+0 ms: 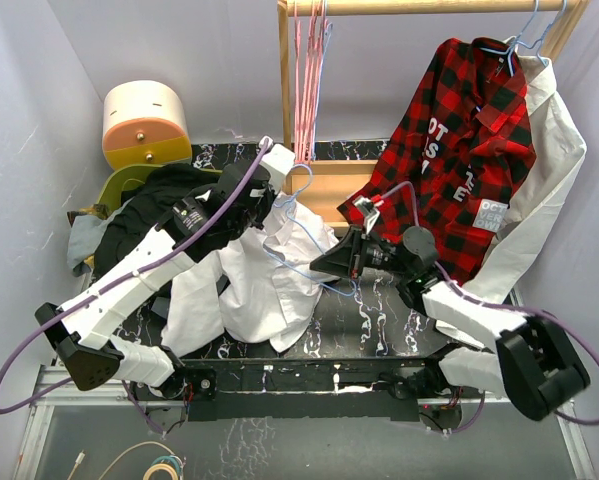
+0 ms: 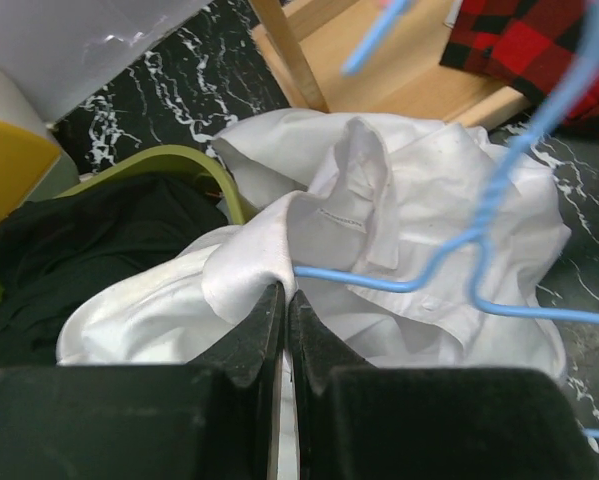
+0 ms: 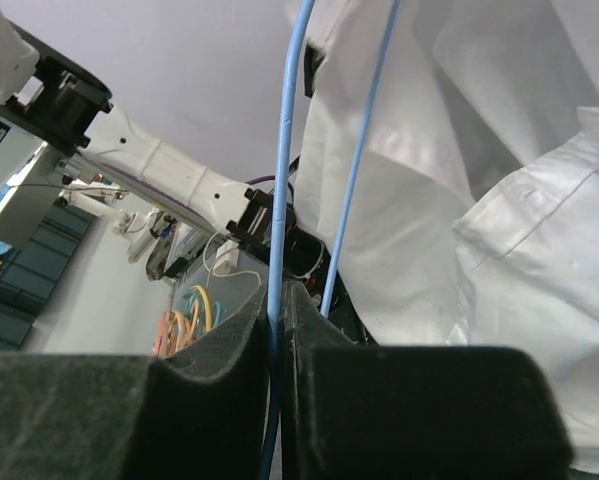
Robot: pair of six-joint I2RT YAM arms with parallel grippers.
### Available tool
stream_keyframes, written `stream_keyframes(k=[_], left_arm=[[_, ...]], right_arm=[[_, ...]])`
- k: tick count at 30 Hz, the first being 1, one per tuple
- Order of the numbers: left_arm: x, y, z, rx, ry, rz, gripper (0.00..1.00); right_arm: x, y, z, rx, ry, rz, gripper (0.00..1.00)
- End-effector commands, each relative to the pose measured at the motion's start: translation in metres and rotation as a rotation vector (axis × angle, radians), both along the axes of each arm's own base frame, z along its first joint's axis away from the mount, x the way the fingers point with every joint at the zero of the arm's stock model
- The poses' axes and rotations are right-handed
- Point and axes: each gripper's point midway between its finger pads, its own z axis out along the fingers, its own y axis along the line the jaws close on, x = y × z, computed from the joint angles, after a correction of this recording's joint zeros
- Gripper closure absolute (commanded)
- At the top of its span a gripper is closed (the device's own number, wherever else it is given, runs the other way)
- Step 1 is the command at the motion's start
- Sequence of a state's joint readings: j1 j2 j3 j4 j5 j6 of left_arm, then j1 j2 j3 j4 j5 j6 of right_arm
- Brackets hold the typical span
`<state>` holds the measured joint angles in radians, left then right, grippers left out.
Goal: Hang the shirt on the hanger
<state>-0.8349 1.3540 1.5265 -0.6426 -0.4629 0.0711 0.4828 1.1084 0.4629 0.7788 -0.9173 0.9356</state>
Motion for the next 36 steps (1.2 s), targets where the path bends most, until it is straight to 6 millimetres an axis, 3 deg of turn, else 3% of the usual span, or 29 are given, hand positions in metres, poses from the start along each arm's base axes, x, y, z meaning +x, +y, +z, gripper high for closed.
stream_keyframes(k=[1,5,10,12,13,15,17,18,22,27,30,36], left_arm=[[-0.02,-0.018,0.001,-0.048,0.073,-0.127,1.0],[-0.029,-0.016,-0.012,-0.031,0.112,-0.159,1.0],[-0.034,-0.008,-0.027,-0.008,0.146,-0.156,1.0],[-0.05,-0.009,-0.041,-0.003,0.248,-0.256,0.98],[-0.071,-0.013,-0.045,-0.018,0.344,-0.401,0.83],[-0.094,-0.014,-0.035,-0.133,0.427,-0.595,0.44],[-0.095,-0.01,-0.017,-0.197,0.427,-0.653,0.25],[-0.093,-0.006,-0.006,-0.221,0.433,-0.67,0.23],[-0.067,0.007,0.04,-0.345,0.433,-0.714,0.21],[-0.043,0.007,0.054,-0.384,0.405,-0.747,0.21],[-0.035,0.003,0.049,-0.375,0.431,-0.778,0.2],[-0.017,0.007,0.009,-0.298,0.525,-0.803,0.23]], right_arm=[[0.008,0.015,0.033,0.082,-0.217,0.047,0.92],[0.031,0.028,0.033,0.091,-0.237,0.047,0.92],[0.046,0.04,0.028,0.133,-0.217,0.071,0.92],[0.05,0.042,0.022,0.128,-0.21,0.066,0.92],[0.051,0.044,0.018,0.123,-0.208,0.064,0.92],[0.053,0.046,0.01,0.111,-0.206,0.063,0.92],[0.052,0.049,0.002,0.095,-0.209,0.074,0.92],[0.053,0.05,-0.004,0.086,-0.207,0.076,0.92],[0.055,0.053,-0.02,0.056,-0.229,0.094,0.92],[0.051,0.055,-0.034,0.035,-0.22,0.148,0.92],[0.049,0.055,-0.038,0.026,-0.235,0.16,0.92],[0.048,0.054,-0.04,0.019,-0.251,0.171,0.92]])
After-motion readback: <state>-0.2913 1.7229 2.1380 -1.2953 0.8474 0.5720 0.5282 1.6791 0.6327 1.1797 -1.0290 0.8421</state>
